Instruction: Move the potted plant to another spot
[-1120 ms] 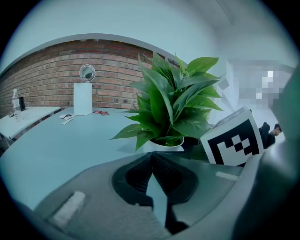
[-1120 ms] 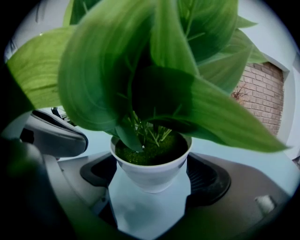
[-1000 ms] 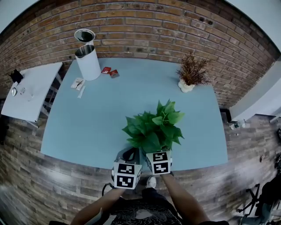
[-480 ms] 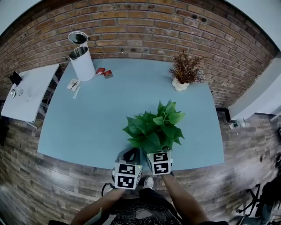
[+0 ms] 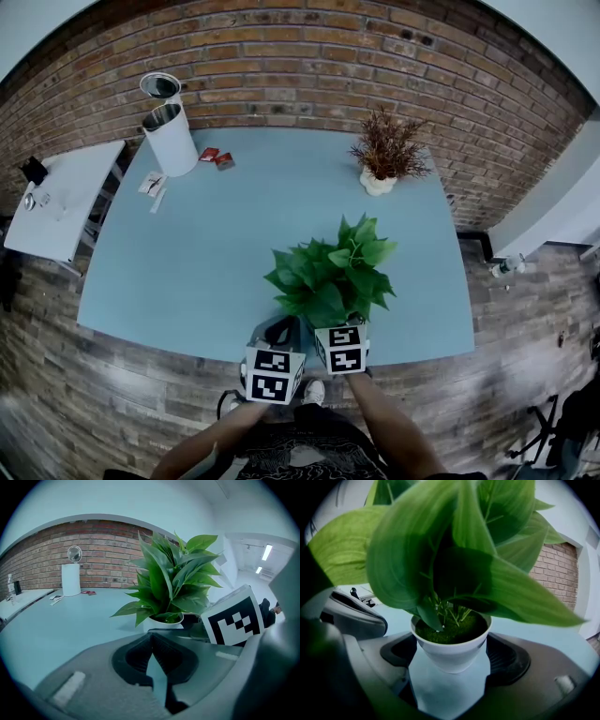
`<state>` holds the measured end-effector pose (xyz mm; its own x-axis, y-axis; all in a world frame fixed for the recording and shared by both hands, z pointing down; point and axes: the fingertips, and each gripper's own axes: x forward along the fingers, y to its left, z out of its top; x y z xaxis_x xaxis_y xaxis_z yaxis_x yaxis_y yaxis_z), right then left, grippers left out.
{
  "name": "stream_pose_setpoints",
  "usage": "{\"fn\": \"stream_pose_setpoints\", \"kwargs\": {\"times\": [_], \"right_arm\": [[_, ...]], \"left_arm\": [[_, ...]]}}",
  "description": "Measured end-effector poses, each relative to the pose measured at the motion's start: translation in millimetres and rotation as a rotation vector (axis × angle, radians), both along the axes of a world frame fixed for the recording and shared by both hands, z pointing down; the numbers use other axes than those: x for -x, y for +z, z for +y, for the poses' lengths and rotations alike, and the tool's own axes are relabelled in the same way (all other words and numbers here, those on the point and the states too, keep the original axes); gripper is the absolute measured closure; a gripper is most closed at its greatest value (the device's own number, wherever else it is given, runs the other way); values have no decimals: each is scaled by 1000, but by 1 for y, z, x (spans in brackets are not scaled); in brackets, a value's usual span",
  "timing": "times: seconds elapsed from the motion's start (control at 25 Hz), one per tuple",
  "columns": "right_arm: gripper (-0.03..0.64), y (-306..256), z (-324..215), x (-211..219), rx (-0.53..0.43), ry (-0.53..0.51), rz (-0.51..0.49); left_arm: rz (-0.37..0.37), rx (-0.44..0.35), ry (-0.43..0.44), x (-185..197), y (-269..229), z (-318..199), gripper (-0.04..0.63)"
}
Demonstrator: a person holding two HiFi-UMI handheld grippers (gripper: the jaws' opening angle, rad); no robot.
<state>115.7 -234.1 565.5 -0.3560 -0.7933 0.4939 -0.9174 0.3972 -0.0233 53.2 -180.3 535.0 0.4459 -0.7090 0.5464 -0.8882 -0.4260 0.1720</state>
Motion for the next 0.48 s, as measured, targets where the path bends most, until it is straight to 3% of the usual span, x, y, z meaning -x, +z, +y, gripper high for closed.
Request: {"fn": "stream_pose_setpoints", "kwargs": {"times": [0.48], "right_arm": [[153, -4, -5, -54, -4, 8, -2]], "left_arm": [[-5, 3, 16, -54, -3, -6, 597]]}}
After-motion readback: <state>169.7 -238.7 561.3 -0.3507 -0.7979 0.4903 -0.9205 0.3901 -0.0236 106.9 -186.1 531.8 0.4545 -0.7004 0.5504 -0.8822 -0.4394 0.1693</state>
